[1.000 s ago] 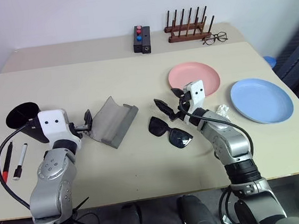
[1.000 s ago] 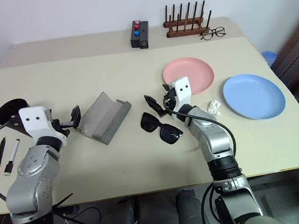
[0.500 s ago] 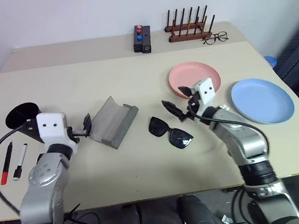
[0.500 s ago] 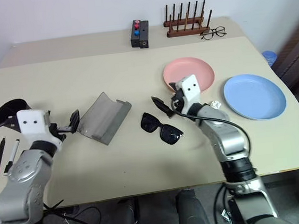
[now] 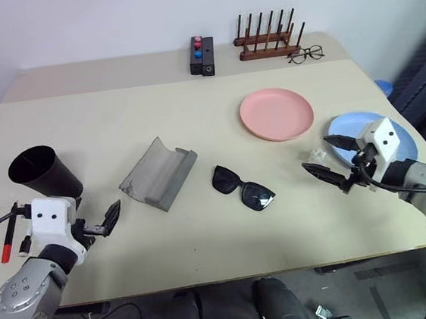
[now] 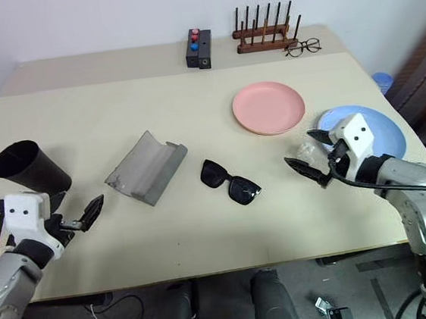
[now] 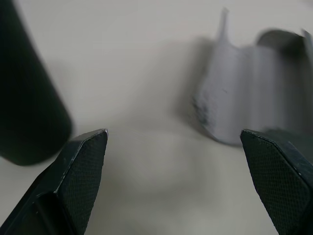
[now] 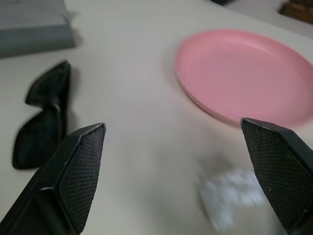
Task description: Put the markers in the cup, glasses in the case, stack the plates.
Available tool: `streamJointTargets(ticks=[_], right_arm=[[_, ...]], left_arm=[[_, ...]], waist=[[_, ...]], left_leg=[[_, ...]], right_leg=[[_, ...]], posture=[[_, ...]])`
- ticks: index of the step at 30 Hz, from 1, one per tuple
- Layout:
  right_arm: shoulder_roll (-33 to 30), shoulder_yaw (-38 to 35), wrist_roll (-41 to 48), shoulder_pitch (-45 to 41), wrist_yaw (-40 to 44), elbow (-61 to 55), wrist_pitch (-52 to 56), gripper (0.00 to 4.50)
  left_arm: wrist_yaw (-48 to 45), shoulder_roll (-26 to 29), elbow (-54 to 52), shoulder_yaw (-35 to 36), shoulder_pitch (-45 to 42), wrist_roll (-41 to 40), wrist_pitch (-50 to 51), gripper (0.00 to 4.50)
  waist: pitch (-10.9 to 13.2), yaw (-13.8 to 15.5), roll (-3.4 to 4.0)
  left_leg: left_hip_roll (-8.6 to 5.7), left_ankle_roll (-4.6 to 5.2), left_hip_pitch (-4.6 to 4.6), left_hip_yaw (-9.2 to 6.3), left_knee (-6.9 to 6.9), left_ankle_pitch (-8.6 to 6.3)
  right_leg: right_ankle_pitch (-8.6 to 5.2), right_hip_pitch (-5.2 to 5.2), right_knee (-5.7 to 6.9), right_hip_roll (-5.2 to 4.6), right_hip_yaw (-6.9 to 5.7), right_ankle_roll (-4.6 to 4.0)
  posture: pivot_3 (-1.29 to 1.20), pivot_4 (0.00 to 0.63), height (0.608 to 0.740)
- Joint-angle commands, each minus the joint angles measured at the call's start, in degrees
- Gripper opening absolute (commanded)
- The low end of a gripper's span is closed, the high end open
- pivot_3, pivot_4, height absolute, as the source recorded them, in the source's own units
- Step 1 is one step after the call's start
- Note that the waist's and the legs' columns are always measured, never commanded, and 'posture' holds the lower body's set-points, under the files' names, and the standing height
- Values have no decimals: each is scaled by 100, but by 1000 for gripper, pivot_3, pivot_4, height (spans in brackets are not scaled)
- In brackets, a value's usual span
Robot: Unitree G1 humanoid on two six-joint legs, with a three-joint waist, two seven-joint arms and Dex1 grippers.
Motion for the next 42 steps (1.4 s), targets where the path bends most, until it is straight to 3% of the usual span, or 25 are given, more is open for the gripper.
streamJointTargets(ticks=[1, 15, 28, 34, 42], right_arm=[[-199, -352, 174, 100, 84, -242, 72, 4500], [-677, -655, 166, 347, 478, 264, 141, 4500], [-912, -727, 10, 395, 609, 347, -63, 4500], [-663, -148, -103, 193, 551, 55, -345, 4500], [258, 1251, 77, -480, 188, -923, 40, 4500]], left_arm=[[-232, 90, -136, 108, 178, -116, -187, 4439], [-1005, 634, 422, 553, 460, -157, -592, 4439], [-978, 552, 646, 42, 189, 74, -889, 4439], [-667, 300, 1018, 150, 63, 188, -1124, 4439], [-38, 34, 1306, 829, 46, 196, -1233, 4439]], waist=[[2, 9, -3], [9, 31, -6], [9, 35, -6], [9, 2, -6], [11, 19, -10]], left_leg=[[0, 0, 0, 0, -3, 0], [-1, 0, -7, 2, -5, -1], [-1, 0, -7, 3, -2, -1], [0, 1, -6, 2, -2, -1], [1, 1, -2, -4, -1, 0]], right_leg=[[0, 0, -1, 0, 0, 0], [1, -1, -21, -3, -1, -2], [1, 3, -17, -2, -1, -2], [2, 1, -9, 0, -1, 0], [2, -4, 11, 5, -2, 2]], posture=[[0, 150, 740], [0, 150, 740], [0, 150, 740], [0, 150, 740], [0, 150, 740]])
